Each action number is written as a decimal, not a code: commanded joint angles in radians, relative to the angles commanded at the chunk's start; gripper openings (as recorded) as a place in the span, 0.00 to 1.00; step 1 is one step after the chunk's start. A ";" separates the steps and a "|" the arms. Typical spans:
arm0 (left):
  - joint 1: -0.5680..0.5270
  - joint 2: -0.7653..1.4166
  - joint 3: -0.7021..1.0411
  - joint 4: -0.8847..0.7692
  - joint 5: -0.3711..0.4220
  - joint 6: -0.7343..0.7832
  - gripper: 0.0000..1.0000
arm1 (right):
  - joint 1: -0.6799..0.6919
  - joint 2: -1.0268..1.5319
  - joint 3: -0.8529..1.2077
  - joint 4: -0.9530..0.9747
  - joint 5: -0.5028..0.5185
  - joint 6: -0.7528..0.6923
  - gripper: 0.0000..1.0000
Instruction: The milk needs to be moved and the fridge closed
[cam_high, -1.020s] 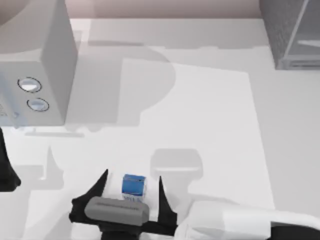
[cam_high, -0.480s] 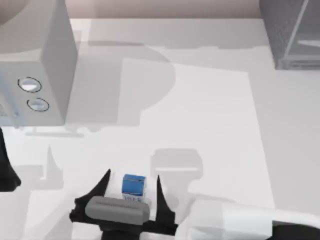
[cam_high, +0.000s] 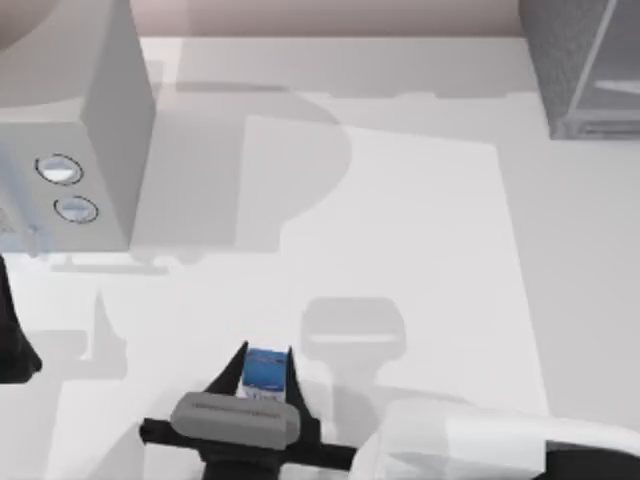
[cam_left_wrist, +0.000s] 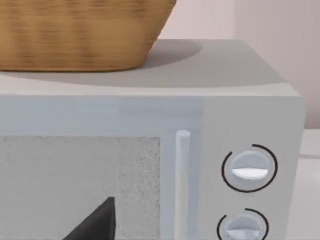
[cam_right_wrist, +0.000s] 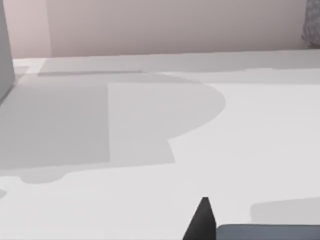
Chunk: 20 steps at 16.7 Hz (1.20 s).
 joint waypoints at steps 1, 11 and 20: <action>0.000 0.000 0.000 0.000 0.000 0.000 1.00 | 0.000 0.000 0.000 0.000 0.000 0.000 0.10; 0.000 0.000 0.000 0.000 0.000 0.000 1.00 | 0.004 0.000 0.000 -0.001 0.000 0.001 0.00; 0.000 0.000 0.000 0.000 0.000 0.000 1.00 | 0.003 -0.068 -0.013 -0.070 -0.002 0.016 0.00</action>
